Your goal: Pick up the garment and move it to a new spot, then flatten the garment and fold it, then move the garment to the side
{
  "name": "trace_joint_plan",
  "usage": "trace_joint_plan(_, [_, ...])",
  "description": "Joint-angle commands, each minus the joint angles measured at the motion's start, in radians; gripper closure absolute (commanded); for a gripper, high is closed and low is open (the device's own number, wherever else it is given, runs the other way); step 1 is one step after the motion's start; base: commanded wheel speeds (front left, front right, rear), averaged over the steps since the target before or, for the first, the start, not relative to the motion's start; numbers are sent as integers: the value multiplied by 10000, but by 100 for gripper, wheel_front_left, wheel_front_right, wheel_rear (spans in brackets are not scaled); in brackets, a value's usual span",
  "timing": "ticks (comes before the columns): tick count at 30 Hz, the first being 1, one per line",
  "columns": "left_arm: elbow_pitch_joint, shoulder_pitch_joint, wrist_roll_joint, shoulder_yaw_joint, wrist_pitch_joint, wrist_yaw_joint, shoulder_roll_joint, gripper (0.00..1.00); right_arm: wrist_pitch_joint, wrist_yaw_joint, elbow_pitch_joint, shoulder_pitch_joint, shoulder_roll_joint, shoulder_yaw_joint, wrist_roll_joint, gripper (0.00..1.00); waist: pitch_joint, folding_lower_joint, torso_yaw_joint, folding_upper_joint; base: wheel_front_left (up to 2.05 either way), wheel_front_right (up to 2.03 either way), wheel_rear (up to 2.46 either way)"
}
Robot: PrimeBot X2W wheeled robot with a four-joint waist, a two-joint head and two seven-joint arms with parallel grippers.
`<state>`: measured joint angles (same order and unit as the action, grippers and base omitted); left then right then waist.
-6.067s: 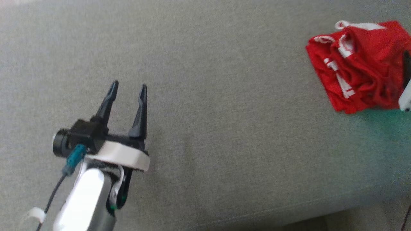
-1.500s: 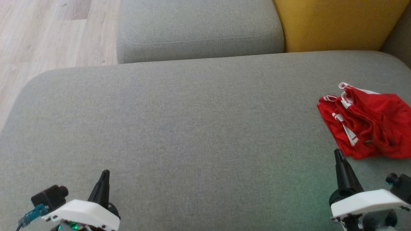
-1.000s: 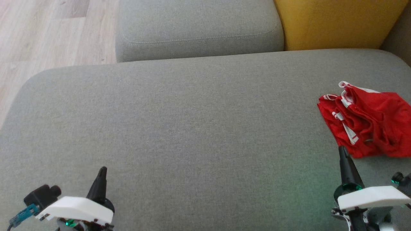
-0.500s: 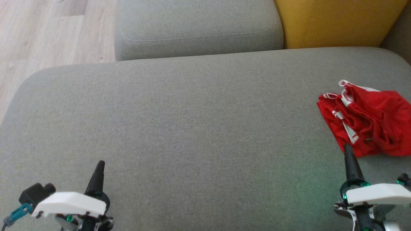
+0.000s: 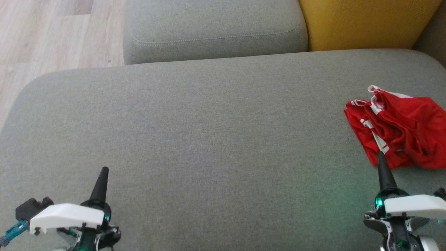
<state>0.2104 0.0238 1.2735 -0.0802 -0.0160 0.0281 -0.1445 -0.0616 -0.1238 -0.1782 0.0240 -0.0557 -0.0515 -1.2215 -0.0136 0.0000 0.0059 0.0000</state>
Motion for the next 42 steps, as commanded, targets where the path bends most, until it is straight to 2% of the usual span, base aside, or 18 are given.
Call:
trace_joint_plan(1, [-229,-622,256,402,-49,140,7,100,-25,-51,228,-578,-220,77,-316,100,6,0,-2,0,0,0,0])
trace_joint_plan(35, [334,-1291,3514,1690,-774,1017,762,100,-216,-69,-634,-1279,-212,-250,-4139,100,166,0,-58,0,0,0,0])
trace_joint_plan(42, [340,-1300,3531,1723,-798,1026,784,100,-241,-69,-645,-1289,-192,-282,-4155,100,168,0,-59,0,0,0,0])
